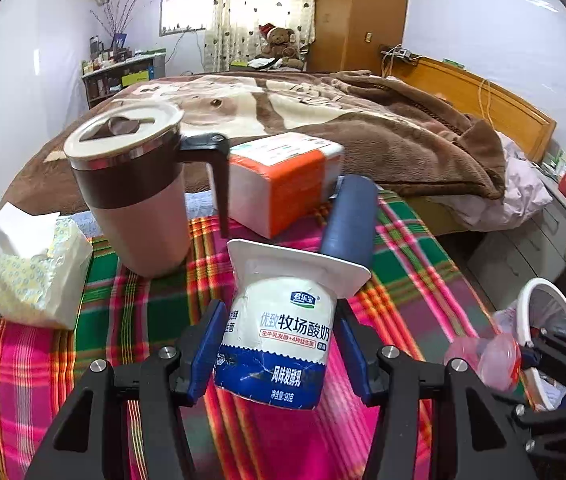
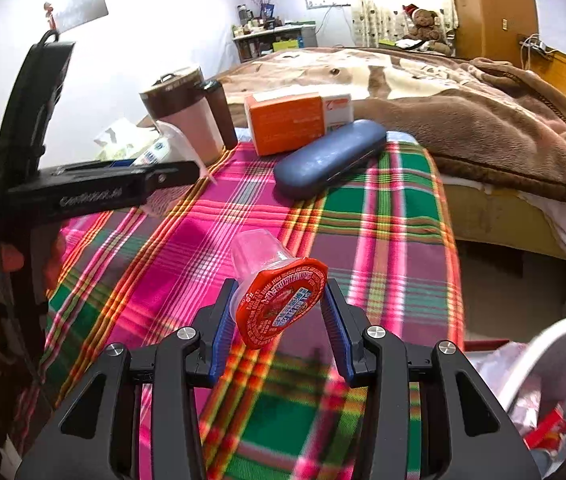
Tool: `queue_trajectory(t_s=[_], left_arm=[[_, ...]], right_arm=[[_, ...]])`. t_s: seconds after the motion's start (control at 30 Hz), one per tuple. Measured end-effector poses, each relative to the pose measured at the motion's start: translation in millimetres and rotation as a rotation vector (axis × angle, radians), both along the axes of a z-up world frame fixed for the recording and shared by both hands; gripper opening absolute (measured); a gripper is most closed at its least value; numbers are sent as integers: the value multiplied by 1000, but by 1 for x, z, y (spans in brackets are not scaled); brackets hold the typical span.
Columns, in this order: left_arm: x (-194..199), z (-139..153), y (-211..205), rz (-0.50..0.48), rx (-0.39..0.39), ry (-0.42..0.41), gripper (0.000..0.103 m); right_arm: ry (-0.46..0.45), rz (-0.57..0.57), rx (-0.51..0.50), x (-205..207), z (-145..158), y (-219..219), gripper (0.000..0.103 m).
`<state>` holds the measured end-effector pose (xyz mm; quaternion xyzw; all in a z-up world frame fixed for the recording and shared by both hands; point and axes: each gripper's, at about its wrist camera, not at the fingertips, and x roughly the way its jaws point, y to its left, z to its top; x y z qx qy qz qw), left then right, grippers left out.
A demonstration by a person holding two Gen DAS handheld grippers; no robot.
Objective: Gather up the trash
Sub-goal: 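Carry both items over the wastebasket and open both tools to drop them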
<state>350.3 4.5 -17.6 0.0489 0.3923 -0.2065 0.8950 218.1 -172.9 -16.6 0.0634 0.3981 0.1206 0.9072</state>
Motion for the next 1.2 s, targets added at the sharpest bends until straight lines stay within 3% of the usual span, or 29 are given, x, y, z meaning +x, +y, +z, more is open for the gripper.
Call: queue_trajectory(t_s=[0.53,0.93,1.2], left_arm=[[-108,49,-33,-53,-46,-85,55],[-179,60,-83,-139,-53,-122,55],[-210,52,-131,-228,-84,-92,55]], right_arm=[[-98,-118,9,-69,33,-50,44],[-139,-248,-3,-117,42,-99,44],[-139,-354,-40,-137,39,-138,44]])
